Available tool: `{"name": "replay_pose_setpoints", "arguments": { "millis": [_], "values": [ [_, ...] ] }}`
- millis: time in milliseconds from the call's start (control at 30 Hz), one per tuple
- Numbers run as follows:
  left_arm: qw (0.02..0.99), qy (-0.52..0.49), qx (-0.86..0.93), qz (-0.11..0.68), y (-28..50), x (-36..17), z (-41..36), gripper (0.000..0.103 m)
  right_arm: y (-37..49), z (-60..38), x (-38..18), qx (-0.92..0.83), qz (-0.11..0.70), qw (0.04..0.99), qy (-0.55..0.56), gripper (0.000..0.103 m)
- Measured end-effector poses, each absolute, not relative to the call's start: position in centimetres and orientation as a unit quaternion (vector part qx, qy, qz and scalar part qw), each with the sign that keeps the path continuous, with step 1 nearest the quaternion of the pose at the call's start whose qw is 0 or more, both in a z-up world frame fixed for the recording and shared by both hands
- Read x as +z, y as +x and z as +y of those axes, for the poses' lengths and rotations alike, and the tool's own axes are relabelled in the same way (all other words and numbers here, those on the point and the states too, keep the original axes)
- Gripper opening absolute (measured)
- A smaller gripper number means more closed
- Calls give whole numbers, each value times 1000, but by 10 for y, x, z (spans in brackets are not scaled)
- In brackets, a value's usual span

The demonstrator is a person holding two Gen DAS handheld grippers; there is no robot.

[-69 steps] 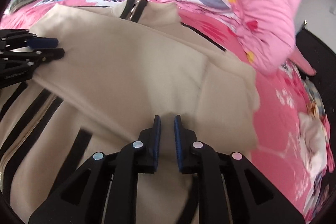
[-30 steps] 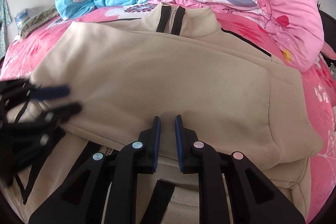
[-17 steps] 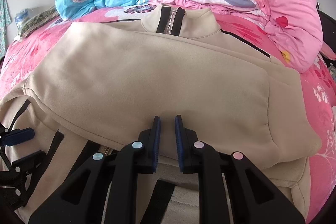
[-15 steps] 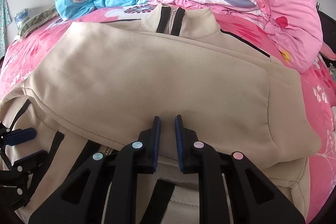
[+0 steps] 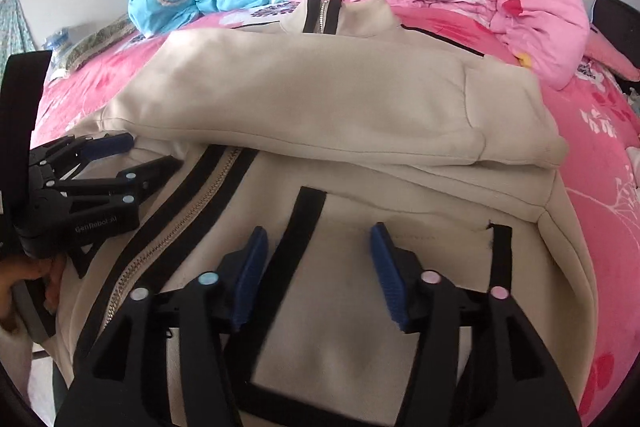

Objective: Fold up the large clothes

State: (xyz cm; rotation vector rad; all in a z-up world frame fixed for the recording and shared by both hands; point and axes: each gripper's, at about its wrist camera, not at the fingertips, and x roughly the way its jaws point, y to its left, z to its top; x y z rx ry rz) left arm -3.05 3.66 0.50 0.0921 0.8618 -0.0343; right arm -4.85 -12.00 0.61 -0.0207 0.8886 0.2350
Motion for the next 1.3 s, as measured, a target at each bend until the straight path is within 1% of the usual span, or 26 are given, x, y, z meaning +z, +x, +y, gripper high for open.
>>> {"name": "replay_pose_setpoints", "arguments": {
  "millis": [33, 100, 167, 267, 300, 433, 1000, 1067, 1200, 1300],
  "values": [
    [908, 38, -18, 417, -30, 5, 39, 73, -47, -119, 5, 117, 429, 896, -8, 69],
    [909, 33, -19, 415, -30, 6, 41, 74, -46, -112, 1, 126, 431, 893, -22, 75],
    [910, 39, -9, 413, -31, 6, 40, 78, -48, -107, 0, 118, 429, 895, -37, 76],
    [910, 54, 21, 410, -34, 5, 37, 94, -49, -104, 0, 112, 427, 896, -46, 79],
    [909, 51, 25, 412, -34, 5, 39, 95, -50, -104, 0, 112, 426, 897, -45, 79],
    [909, 40, 18, 415, -33, 5, 43, 95, -50, -105, 0, 117, 425, 897, -40, 81],
    [909, 44, 20, 415, -32, 5, 45, 95, -50, -104, -1, 113, 423, 898, -45, 84],
    [909, 43, 20, 415, -32, 5, 45, 95, -49, -104, 0, 114, 426, 897, -43, 87],
    [909, 44, 20, 415, -33, 5, 45, 95, -47, -107, 1, 121, 433, 892, -33, 97],
    [909, 44, 20, 415, -32, 4, 45, 95, -45, -106, 0, 120, 440, 889, -35, 97]
  ]
}}
